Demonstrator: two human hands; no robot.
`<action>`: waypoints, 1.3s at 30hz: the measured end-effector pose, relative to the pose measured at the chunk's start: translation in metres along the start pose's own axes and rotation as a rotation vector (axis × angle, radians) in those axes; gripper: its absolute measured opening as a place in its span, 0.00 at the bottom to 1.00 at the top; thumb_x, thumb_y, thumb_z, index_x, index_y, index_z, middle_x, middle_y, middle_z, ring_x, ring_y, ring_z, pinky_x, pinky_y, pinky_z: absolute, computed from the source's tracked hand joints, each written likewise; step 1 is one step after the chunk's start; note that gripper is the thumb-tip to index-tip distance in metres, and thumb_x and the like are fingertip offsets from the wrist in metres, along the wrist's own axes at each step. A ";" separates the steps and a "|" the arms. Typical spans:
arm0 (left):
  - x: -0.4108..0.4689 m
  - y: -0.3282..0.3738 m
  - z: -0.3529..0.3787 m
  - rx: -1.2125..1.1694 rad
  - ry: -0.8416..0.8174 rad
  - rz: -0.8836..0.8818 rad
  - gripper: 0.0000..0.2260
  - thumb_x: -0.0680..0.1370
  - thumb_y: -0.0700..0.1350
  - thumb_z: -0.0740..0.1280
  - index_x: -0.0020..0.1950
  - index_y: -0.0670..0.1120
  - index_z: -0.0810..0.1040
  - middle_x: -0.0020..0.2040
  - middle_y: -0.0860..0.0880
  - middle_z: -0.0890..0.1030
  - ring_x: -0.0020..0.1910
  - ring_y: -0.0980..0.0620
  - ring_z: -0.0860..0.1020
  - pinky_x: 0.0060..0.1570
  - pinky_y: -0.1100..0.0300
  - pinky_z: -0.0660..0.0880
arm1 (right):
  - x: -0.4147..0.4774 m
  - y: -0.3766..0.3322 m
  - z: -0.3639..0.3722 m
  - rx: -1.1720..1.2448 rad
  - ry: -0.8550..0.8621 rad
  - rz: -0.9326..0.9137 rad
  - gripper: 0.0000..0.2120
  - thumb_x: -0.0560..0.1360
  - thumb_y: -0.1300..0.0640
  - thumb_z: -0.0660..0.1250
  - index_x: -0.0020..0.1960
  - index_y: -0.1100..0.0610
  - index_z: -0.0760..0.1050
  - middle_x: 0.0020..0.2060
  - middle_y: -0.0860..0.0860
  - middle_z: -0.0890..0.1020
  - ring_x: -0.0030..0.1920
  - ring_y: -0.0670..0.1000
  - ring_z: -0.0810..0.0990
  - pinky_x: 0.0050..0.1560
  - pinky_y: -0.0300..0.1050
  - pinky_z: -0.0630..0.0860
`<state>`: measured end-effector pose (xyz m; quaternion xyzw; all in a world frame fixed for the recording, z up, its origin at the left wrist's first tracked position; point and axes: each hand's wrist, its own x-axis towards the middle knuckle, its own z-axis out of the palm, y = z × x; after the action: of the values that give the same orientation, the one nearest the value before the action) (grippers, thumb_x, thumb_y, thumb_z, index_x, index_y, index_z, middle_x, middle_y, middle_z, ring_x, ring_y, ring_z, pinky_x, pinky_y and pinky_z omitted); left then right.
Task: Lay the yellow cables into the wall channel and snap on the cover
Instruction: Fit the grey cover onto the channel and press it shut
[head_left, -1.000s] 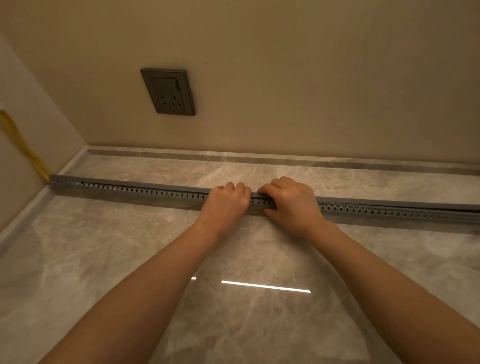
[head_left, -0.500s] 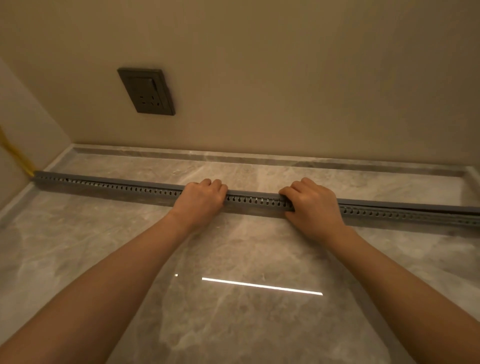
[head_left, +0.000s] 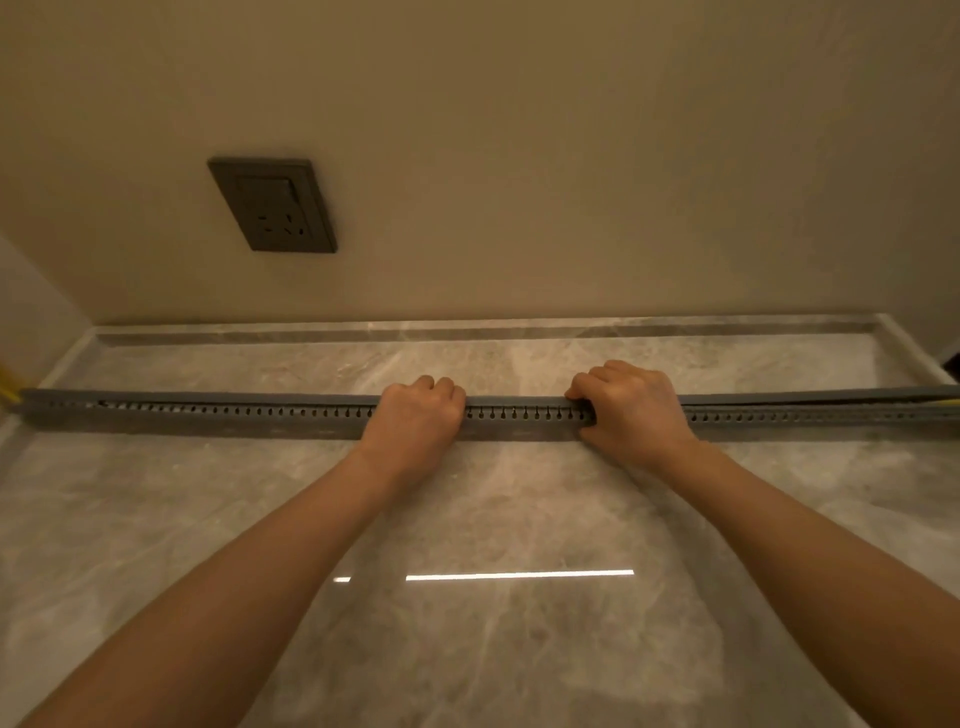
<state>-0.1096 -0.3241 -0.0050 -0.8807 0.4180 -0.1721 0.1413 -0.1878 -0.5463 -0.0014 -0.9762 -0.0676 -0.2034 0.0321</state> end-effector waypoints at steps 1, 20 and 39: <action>0.000 -0.001 -0.001 -0.012 0.020 0.013 0.12 0.59 0.46 0.79 0.36 0.45 0.80 0.30 0.49 0.79 0.27 0.51 0.77 0.21 0.62 0.68 | 0.000 -0.001 0.000 -0.001 0.008 -0.001 0.13 0.53 0.66 0.77 0.35 0.60 0.80 0.27 0.54 0.80 0.28 0.55 0.77 0.23 0.42 0.69; 0.032 0.057 -0.022 -0.399 0.096 0.002 0.04 0.68 0.39 0.72 0.41 0.42 0.79 0.35 0.47 0.81 0.34 0.49 0.78 0.28 0.59 0.67 | 0.000 0.006 0.002 -0.031 0.028 -0.062 0.11 0.55 0.62 0.76 0.35 0.58 0.77 0.27 0.52 0.78 0.28 0.55 0.76 0.23 0.40 0.67; 0.042 0.064 -0.017 -0.242 -0.055 -0.015 0.12 0.79 0.47 0.58 0.59 0.44 0.73 0.54 0.46 0.78 0.53 0.47 0.74 0.43 0.55 0.69 | -0.007 0.022 0.000 -0.047 -0.027 -0.142 0.12 0.54 0.60 0.78 0.34 0.58 0.78 0.28 0.53 0.78 0.29 0.56 0.77 0.25 0.40 0.63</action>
<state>-0.1357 -0.3982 -0.0074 -0.8988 0.4253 -0.0969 0.0440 -0.1912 -0.5686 -0.0056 -0.9721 -0.1321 -0.1935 -0.0060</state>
